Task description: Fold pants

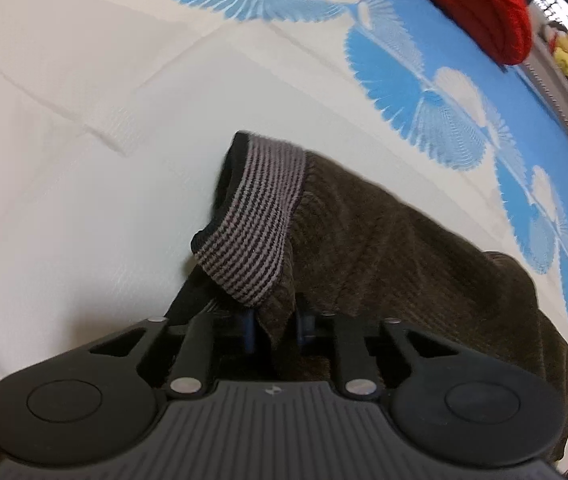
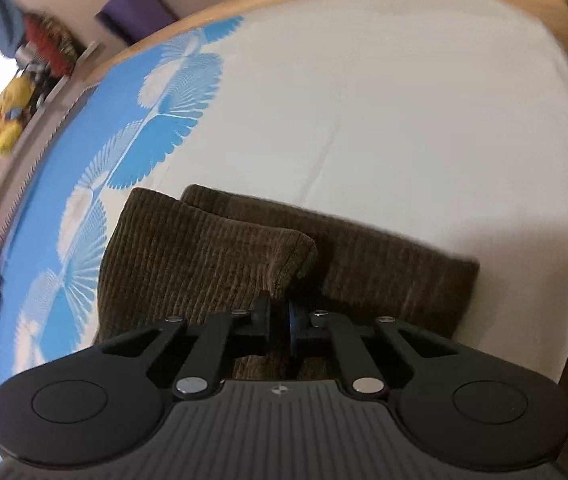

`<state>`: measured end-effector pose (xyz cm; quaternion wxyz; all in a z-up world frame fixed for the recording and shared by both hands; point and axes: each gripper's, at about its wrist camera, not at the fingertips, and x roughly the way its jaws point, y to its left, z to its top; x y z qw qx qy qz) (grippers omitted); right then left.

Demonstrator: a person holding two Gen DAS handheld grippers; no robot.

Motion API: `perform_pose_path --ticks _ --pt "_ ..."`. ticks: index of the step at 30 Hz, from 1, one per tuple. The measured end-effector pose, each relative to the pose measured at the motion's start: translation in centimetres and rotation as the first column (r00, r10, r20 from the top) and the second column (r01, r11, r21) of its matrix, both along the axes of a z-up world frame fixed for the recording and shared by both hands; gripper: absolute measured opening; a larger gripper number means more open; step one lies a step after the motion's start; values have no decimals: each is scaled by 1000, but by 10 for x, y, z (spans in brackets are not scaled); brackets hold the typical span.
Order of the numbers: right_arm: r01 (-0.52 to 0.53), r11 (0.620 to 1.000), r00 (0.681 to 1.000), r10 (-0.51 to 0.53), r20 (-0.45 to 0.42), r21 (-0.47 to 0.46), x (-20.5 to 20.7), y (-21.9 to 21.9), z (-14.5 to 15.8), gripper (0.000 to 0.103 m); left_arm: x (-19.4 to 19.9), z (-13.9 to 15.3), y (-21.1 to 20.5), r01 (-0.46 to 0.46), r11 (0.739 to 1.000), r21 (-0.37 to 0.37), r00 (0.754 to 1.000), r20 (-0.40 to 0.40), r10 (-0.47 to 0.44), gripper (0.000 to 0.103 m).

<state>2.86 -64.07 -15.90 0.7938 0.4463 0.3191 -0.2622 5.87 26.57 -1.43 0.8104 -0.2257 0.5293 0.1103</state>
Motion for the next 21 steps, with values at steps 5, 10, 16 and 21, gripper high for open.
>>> perform_pose_path --ticks 5,10,16,21 --pt "28 989 969 8 246 -145 -16 10 64 6 -15 33 -4 25 1000 2 977 210 -25 13" --pt "111 949 967 -35 251 -294 -57 24 94 6 -37 31 3 93 996 2 983 161 -92 13" --pt "-86 993 976 69 -205 -75 -57 -1 4 8 -49 6 7 211 976 43 977 -9 -211 14" --pt "-108 988 973 82 -218 -110 -54 1 6 12 -50 11 10 195 979 60 981 -6 -195 32"
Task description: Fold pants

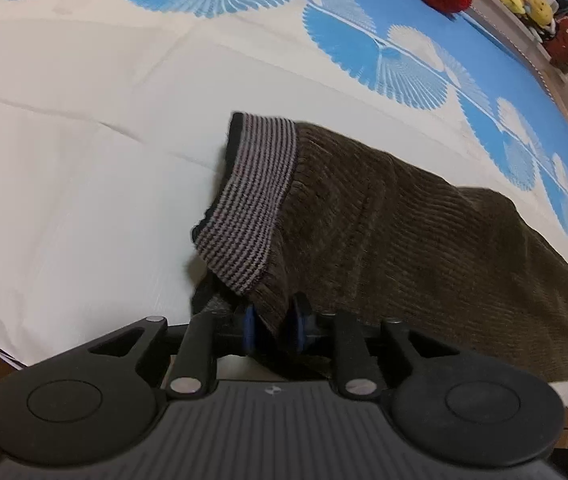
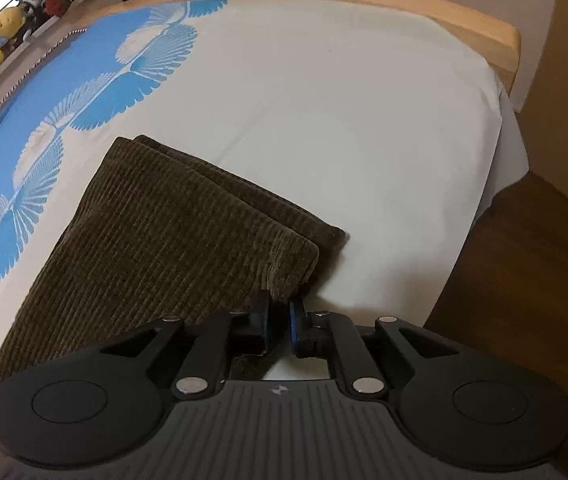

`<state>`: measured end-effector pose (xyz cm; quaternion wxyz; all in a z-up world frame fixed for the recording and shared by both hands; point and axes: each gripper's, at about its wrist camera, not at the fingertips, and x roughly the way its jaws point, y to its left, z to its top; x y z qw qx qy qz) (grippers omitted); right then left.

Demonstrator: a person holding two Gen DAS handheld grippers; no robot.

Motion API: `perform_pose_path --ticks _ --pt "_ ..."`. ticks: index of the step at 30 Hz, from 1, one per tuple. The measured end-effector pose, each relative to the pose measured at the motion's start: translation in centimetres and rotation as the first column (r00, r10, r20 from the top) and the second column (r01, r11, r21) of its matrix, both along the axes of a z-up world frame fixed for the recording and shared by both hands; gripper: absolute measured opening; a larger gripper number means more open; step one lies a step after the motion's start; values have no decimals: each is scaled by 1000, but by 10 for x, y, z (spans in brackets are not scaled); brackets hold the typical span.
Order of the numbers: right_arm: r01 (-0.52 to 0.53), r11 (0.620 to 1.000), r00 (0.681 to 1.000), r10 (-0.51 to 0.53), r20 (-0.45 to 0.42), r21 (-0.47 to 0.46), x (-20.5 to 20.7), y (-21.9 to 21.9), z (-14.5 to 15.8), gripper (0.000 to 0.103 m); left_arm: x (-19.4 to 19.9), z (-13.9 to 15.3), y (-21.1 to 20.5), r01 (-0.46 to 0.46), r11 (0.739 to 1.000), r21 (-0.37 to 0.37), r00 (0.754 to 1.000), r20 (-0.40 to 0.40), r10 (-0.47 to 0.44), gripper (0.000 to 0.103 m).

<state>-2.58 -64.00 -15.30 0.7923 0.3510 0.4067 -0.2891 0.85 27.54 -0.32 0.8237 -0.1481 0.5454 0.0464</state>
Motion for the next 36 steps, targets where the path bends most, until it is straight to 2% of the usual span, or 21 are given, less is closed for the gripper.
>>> perform_pose_path --ticks 3,5,8,10,12,13,15,16,17,18,19,21,24,26,28,30,31,32,33,34,36 --pt "13 1000 1000 -13 -5 -19 0 7 7 20 -7 14 1 -42 994 97 997 65 36 47" --pt "27 999 1000 -27 -11 -41 2 13 13 22 -9 25 0 -72 986 150 991 122 54 49" --pt "56 988 996 -65 -59 -145 9 17 24 23 -12 42 -2 -108 970 216 974 216 60 48" --pt "84 977 995 -92 -35 -198 9 17 32 27 -7 47 -13 -80 970 230 963 267 16 46" --pt "96 965 995 -103 -14 -246 5 17 40 40 -4 48 -26 3 979 202 951 301 -65 43" --pt "90 963 995 -96 -12 -253 5 17 41 50 -3 48 -34 50 978 202 942 314 -113 43" --pt "74 972 997 -80 -19 -224 9 17 35 52 1 41 -49 131 958 253 936 286 -203 43" --pt "74 978 997 -79 -19 -195 9 16 32 52 6 30 -55 155 946 285 947 231 -224 43" --pt "78 983 997 -81 -15 -164 9 15 29 52 13 15 -58 173 931 321 965 132 -225 41" --pt "80 987 996 -83 -14 -139 8 13 27 52 20 -6 -59 192 916 351 979 0 -205 38" --pt "82 989 996 -84 -14 -127 8 14 27 52 24 -18 -61 206 909 363 979 -64 -196 36" --pt "70 991 997 -73 -25 -118 9 14 24 52 28 -15 -71 235 888 395 971 -57 -232 42" --pt "51 995 995 -59 -84 -90 13 17 16 52 30 1 -71 199 923 329 973 45 -226 43" --pt "70 996 992 -75 -100 -56 12 15 11 52 32 17 -74 166 939 301 961 163 -222 43" --pt "86 995 991 -91 -102 -49 11 13 9 52 40 23 -73 142 949 280 954 216 -207 43" --pt "79 995 990 -85 -112 -56 12 14 7 52 54 17 -72 119 948 296 965 190 -180 35" --pt "74 996 990 -80 -113 -52 13 14 5 52 62 7 -70 110 944 310 977 139 -160 33" --pt "68 997 991 -73 -112 -44 13 14 4 52 69 -8 -64 91 939 331 992 53 -115 30" --pt "62 997 991 -66 -113 -38 13 14 4 52 70 -18 -55 65 947 316 998 -1 -68 30" --pt "55 998 992 -58 -114 -32 13 14 2 52 70 -18 -48 26 959 281 1000 8 -30 30" --pt "40 999 992 -42 -116 -17 13 15 1 53 68 -10 -50 -15 963 271 1000 31 6 30"
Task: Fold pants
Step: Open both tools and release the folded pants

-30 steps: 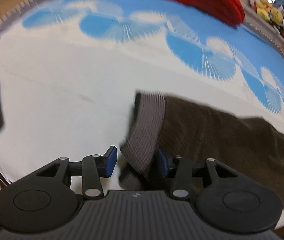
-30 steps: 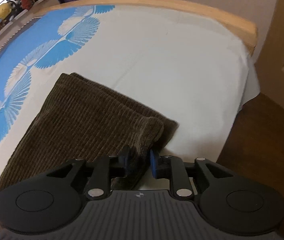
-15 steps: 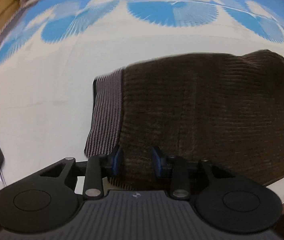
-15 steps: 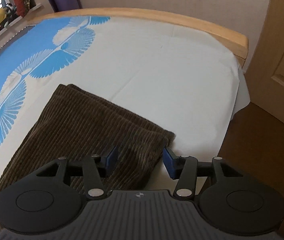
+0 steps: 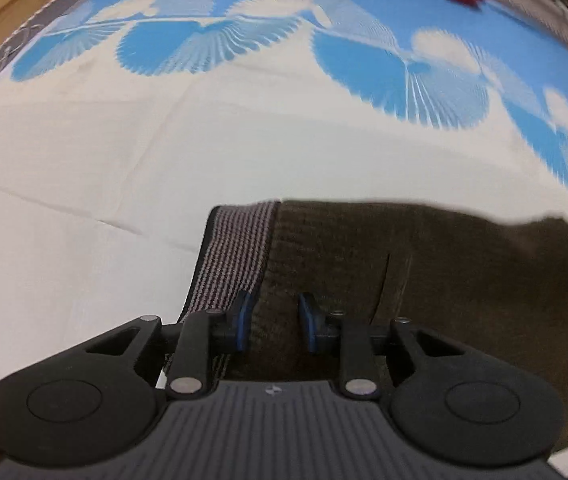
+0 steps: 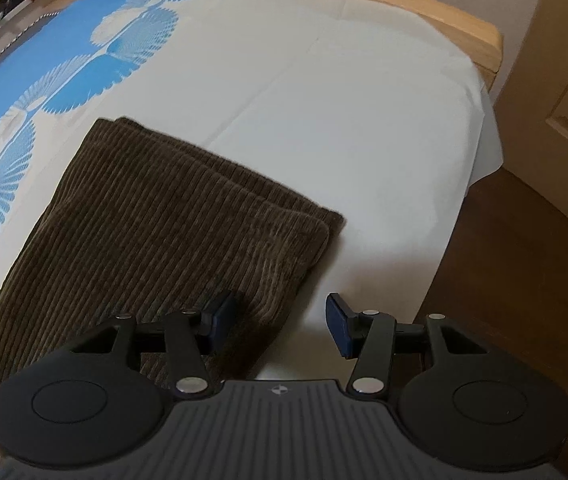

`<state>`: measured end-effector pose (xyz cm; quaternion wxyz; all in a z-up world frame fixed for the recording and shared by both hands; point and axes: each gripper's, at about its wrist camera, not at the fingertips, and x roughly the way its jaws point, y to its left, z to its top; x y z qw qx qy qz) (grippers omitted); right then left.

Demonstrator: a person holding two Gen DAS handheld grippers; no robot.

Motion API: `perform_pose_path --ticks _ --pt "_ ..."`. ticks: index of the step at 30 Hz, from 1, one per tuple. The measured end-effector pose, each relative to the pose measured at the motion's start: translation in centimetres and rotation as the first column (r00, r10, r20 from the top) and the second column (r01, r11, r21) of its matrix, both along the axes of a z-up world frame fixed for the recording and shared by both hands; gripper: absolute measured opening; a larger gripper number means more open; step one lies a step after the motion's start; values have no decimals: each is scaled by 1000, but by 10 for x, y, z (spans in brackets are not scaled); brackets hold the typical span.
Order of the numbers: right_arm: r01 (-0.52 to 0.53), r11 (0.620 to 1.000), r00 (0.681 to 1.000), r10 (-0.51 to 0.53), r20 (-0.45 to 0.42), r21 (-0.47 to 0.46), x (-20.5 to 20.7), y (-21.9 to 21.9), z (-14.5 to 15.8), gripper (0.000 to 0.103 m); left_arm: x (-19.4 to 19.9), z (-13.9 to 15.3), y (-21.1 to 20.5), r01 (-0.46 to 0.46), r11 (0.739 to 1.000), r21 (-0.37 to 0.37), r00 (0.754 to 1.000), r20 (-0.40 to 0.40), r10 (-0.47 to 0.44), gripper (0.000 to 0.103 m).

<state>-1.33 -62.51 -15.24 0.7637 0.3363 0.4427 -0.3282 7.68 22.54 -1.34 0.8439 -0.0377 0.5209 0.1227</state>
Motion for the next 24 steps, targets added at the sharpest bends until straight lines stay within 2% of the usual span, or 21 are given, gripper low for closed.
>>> perform_pose_path --ticks 3,6,7,9,10,13,16,19,21,22,23,24 --pt "-17 1000 1000 17 6 19 -1 1 -1 54 -7 13 -18 40 997 63 997 65 -44 30" --pt "-35 999 999 35 12 26 -1 3 -1 54 -11 20 -20 70 996 58 989 128 -77 30" --pt "-41 999 999 40 13 29 -1 4 -1 54 -10 17 -20 71 996 46 990 116 -76 31" --pt "-47 998 999 47 15 31 -1 5 0 54 -5 -2 -16 50 998 41 999 -4 -50 37" --pt "-48 998 999 48 16 34 -2 5 0 54 -4 -9 -16 55 997 62 998 -44 -52 37" --pt "-51 998 998 50 24 43 -2 6 1 54 -8 0 -35 111 984 136 994 8 -113 40" --pt "-55 997 998 53 39 51 -5 7 3 54 -13 7 -56 196 972 128 977 61 -205 40" --pt "-58 997 997 56 45 49 -9 7 5 54 -20 6 -79 312 948 62 945 84 -317 40" --pt "-57 997 997 55 47 50 -12 6 5 54 -23 -8 -95 421 907 -24 907 7 -421 46" --pt "-56 997 997 54 49 52 -14 6 6 54 -25 -21 -103 458 888 -41 886 -67 -460 47" --pt "-55 997 997 53 52 54 -15 6 6 54 -27 -34 -112 493 870 -18 860 -145 -490 46" --pt "-55 997 997 52 54 55 -17 6 6 54 -34 -40 -125 556 829 61 824 -169 -540 48"
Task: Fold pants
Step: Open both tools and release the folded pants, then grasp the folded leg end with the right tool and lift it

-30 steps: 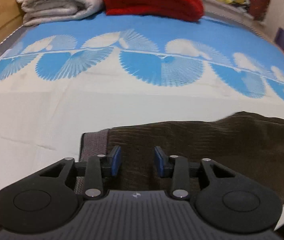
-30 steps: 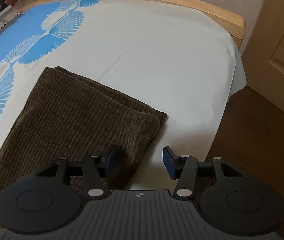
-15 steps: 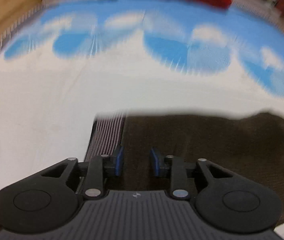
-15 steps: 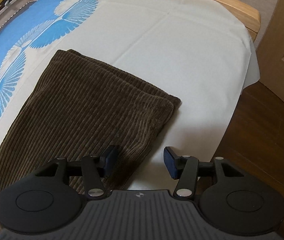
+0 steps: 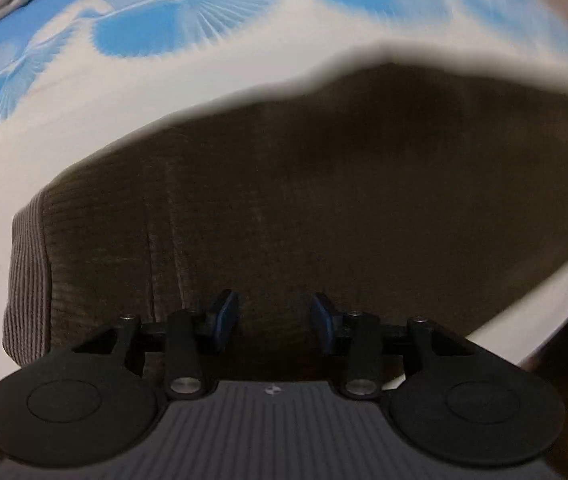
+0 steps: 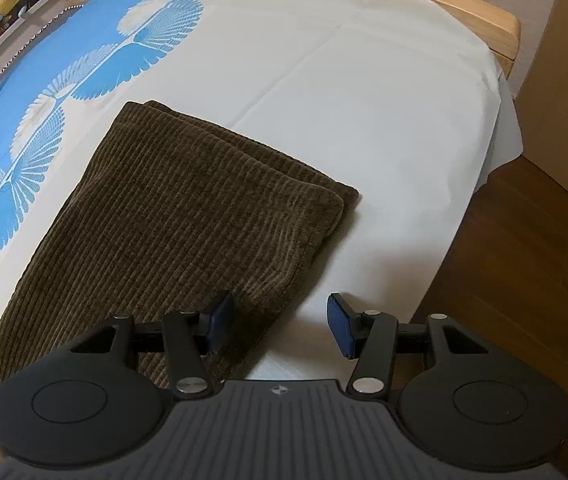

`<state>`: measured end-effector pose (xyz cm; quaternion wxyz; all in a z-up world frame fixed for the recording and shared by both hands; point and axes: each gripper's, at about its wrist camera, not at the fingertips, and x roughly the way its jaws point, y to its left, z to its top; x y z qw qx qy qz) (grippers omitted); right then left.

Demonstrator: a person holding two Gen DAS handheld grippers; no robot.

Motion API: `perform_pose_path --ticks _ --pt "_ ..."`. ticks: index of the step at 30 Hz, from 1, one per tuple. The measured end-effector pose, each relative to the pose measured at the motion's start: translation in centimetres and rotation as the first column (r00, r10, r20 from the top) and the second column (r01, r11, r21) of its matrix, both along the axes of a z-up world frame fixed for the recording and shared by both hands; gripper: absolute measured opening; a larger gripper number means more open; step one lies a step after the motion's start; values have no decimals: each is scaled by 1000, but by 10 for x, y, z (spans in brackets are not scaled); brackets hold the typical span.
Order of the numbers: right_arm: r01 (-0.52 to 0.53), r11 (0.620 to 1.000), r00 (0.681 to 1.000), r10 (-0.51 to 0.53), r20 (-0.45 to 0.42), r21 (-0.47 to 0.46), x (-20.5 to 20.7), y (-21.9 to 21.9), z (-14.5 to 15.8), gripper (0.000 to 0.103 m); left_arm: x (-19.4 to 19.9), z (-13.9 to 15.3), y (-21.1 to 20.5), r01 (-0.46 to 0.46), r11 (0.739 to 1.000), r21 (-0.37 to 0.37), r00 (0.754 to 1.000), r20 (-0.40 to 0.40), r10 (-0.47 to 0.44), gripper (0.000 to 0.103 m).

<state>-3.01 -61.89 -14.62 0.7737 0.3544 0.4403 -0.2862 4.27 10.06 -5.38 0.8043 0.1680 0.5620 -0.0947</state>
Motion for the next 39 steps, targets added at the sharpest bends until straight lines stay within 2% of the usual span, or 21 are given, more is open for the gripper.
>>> perform_pose_path --ticks 1,2,4,6,10,13,15,16,17,18,19,21,22,23,25,29,39 --pt "1 1000 1000 -1 2 1 0 0 0 54 -3 -1 -9 49 998 44 998 24 -50 48" --pt "2 1000 1000 -2 5 2 -2 1 0 54 -6 1 -15 76 996 55 996 51 -79 48" --pt "6 1000 1000 -6 12 7 -4 2 1 54 -12 12 -21 93 995 30 989 112 -96 48" --pt "8 1000 1000 -8 22 16 -5 1 2 54 -20 31 -28 99 995 9 972 215 -99 48" --pt "20 999 998 -22 50 35 -11 1 6 54 -28 67 -43 33 998 -50 947 321 -16 54" --pt "37 999 996 -37 83 11 -15 -1 11 52 -39 86 -50 36 983 -182 925 378 36 63" --pt "69 998 990 -69 121 4 -21 -6 15 33 -48 84 -51 45 972 -231 898 435 61 64" --pt "90 996 986 -90 141 8 -25 -9 16 16 -48 79 -55 44 976 -214 895 443 57 64" --pt "116 993 979 -117 166 20 -29 -13 17 14 -45 75 -60 26 986 -162 897 438 48 62" --pt "140 989 972 -145 187 40 -32 -17 16 14 -45 75 -67 23 992 -127 884 467 40 62" --pt "163 985 964 -173 202 66 -35 -21 15 15 -40 78 -73 35 991 -129 871 490 33 62" --pt "187 974 955 -210 211 126 -36 -28 7 18 -34 76 -80 50 988 -149 867 497 31 62" --pt "190 969 952 -221 211 159 -34 -29 3 23 -31 73 -83 47 988 -148 871 490 32 62" --pt "188 963 952 -227 205 193 -32 -30 -2 35 -26 68 -86 43 989 -138 881 473 28 62" --pt "198 956 953 -239 185 216 -27 -30 -9 45 -24 61 -91 50 992 -115 891 453 8 62" --pt "221 946 950 -264 168 235 -15 -30 -17 45 -17 55 -97 85 989 -122 892 452 -21 63" --pt "294 938 939 -320 128 185 1 -31 -25 44 -7 47 -104 88 986 -139 902 432 -20 63"
